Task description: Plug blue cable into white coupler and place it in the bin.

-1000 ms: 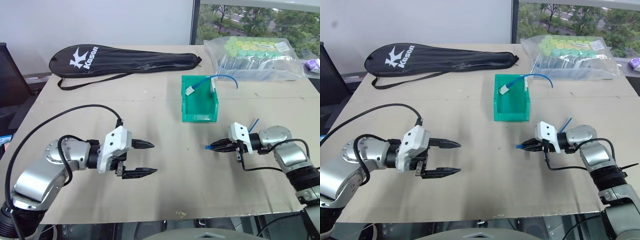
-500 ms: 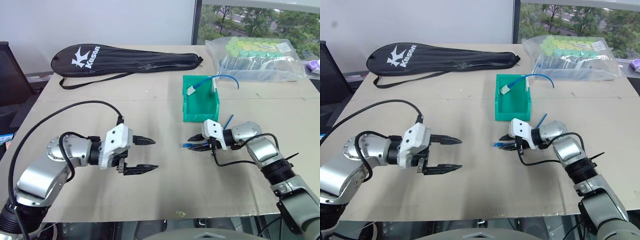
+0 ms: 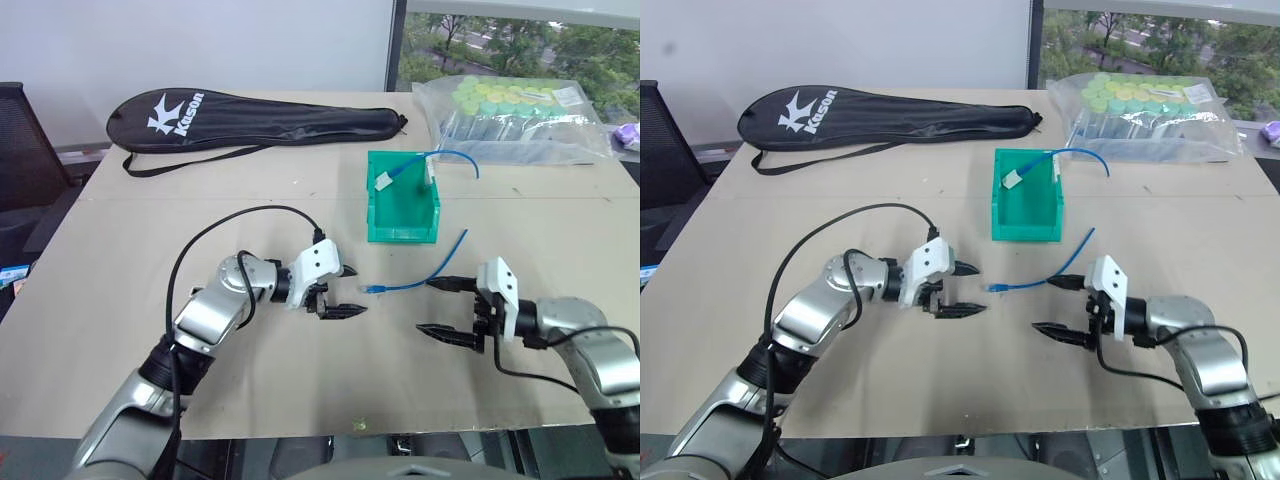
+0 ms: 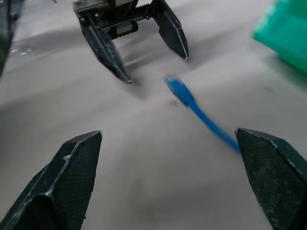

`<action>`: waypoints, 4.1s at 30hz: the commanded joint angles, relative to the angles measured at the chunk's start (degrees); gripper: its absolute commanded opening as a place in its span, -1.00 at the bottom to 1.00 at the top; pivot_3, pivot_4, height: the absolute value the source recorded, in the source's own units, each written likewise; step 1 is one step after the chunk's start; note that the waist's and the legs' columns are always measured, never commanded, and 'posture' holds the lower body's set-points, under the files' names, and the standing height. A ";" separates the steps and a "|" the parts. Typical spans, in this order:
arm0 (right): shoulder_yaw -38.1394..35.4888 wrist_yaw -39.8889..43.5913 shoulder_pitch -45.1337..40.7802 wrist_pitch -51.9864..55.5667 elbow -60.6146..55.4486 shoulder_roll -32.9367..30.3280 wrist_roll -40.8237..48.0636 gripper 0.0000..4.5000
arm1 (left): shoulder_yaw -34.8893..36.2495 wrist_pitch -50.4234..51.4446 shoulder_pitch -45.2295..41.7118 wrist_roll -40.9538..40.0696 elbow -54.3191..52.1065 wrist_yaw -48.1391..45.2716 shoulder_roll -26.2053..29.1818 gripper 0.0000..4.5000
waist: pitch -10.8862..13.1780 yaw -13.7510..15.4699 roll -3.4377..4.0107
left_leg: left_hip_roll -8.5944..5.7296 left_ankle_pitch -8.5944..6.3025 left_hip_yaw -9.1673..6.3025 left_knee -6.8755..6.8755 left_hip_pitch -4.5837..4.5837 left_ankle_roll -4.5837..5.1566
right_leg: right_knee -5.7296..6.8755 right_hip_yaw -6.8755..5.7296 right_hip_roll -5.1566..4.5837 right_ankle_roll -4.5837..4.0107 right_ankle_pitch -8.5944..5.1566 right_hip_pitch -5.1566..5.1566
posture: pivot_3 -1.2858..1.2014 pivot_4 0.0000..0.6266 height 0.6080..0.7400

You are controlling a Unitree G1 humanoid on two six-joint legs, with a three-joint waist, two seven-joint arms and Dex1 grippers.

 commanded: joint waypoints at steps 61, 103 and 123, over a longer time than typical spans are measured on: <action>-5.10 -28.47 3.09 22.99 -16.03 10.12 51.01 -0.97 | 15.36 36.22 -3.03 -36.67 -7.08 0.03 -12.95 -1.00 | -0.03 -0.29 -0.04 | 0.03 0.00 -0.34 0.10 0.01 0.01 | 0.17 0.09 0.06 -0.01 -0.01 0.00 | 0.03 -0.52 1.00; -6.11 -22.17 -6.13 18.40 -4.66 12.08 37.10 -1.00 | 36.76 -21.56 58.15 1.20 -22.12 47.13 -25.66 0.13 | -0.07 -0.44 -0.11 | 0.09 -0.10 -0.22 0.00 -0.08 0.13 | -0.09 -0.01 -0.39 -0.25 -0.16 -0.10 | 0.03 -0.52 1.00; -6.69 -25.28 -4.26 17.33 -7.20 15.04 35.06 -1.00 | 38.48 -21.28 46.65 -1.78 -8.76 35.89 -14.97 0.13 | -0.26 -0.19 0.22 | 0.11 -0.13 -0.13 -0.02 -0.01 0.19 | -0.03 0.01 -0.48 -0.24 -0.14 -0.08 | 0.03 -0.52 1.00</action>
